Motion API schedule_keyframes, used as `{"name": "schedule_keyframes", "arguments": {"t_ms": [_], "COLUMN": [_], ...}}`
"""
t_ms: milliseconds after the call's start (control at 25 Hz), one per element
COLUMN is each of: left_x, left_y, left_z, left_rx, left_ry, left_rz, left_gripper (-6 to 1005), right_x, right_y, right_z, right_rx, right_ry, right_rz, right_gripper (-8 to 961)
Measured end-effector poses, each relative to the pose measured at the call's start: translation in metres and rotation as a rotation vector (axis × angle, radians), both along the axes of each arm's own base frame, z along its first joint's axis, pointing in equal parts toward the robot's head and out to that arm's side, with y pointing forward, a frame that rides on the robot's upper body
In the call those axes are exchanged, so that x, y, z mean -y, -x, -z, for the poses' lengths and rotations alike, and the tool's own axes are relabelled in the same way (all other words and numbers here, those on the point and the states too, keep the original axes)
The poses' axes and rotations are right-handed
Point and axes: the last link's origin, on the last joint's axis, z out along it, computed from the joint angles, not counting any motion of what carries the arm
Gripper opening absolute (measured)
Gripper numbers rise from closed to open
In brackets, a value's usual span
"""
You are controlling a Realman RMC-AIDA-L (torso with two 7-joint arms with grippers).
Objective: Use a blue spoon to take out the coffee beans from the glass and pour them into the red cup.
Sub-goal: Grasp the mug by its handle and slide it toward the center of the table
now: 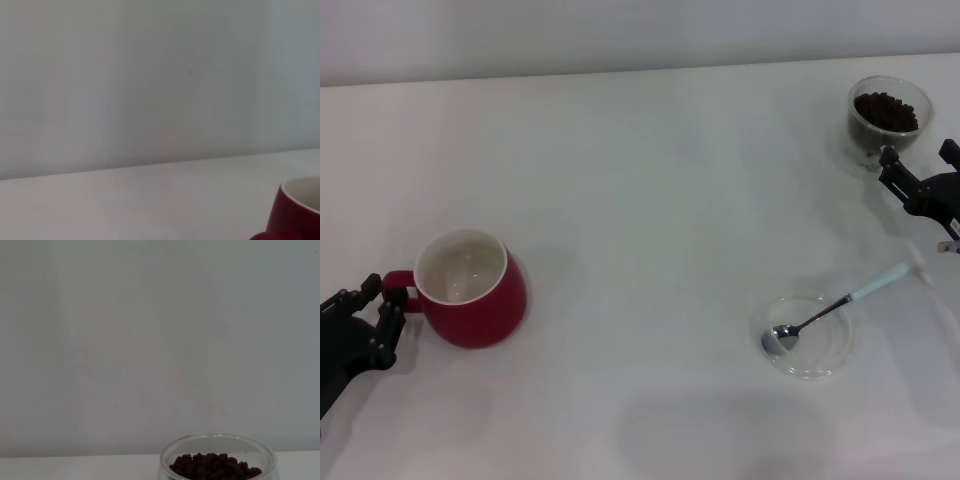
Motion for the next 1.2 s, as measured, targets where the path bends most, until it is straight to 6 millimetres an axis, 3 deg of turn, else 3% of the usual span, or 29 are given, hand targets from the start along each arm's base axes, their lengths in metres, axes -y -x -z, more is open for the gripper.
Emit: {"name": "schedule_keyframes", "arguments": {"t_ms": [160,1200], "left_x": [-0.002,-0.028], "left_y": [-0.001,-0.033], "left_z": [0.001,0.028], "left_rx": [0.003,-0.022], "left_ry": [0.001,0.095], "left_rz": [-0.002,0.086], "left_gripper": [258,246], "right_x": [0.000,-0.002], "right_y": [0.000,0.002], "right_z": [0.000,0.001], "right_rx": [0.000,-0.001], "right_ry": [0.000,0.000], "right_rz": [0.000,-0.006], "right_gripper": [872,872]}}
